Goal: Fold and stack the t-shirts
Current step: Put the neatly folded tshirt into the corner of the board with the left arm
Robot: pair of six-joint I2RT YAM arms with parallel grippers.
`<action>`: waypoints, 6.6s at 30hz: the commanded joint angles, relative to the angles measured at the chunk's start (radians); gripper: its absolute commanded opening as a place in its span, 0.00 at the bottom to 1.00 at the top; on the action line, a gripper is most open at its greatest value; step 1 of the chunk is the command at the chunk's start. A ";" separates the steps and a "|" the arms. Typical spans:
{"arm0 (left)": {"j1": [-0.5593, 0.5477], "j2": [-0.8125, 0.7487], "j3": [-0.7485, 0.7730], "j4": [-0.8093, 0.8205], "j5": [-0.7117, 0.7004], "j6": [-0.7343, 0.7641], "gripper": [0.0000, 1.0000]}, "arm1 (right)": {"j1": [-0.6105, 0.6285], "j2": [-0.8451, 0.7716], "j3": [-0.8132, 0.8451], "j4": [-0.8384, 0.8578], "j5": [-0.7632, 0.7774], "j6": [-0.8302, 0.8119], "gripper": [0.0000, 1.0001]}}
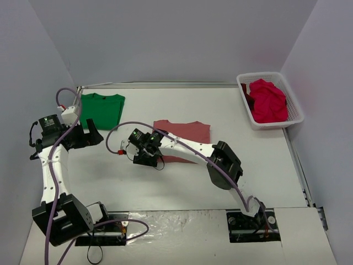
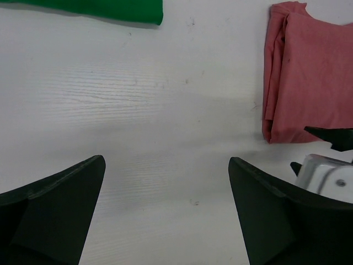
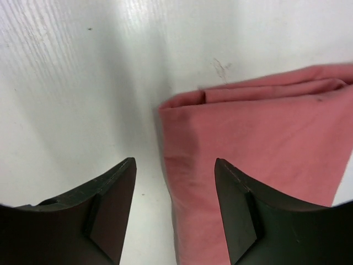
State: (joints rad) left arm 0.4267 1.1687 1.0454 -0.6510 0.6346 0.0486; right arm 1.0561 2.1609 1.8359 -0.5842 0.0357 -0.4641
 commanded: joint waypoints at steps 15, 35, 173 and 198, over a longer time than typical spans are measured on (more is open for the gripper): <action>0.023 0.020 -0.012 0.004 0.065 -0.029 0.94 | 0.004 0.142 0.089 -0.086 0.010 -0.005 0.54; 0.011 0.199 -0.051 0.095 0.307 -0.278 0.94 | 0.019 0.071 0.094 -0.120 0.115 -0.022 0.00; -0.494 1.008 1.182 -0.355 -0.566 -0.055 0.02 | -0.659 -0.282 -0.665 -0.034 -0.234 -0.154 1.00; -0.324 0.933 1.295 -0.243 -0.469 -0.177 0.02 | -0.686 -0.240 -0.679 -0.020 -0.204 -0.146 1.00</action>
State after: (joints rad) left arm 0.0917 2.1937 2.2719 -0.9142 0.1421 -0.0978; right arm 0.3801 1.8744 1.1927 -0.5823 -0.1558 -0.6209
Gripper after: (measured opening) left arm 0.073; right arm 0.999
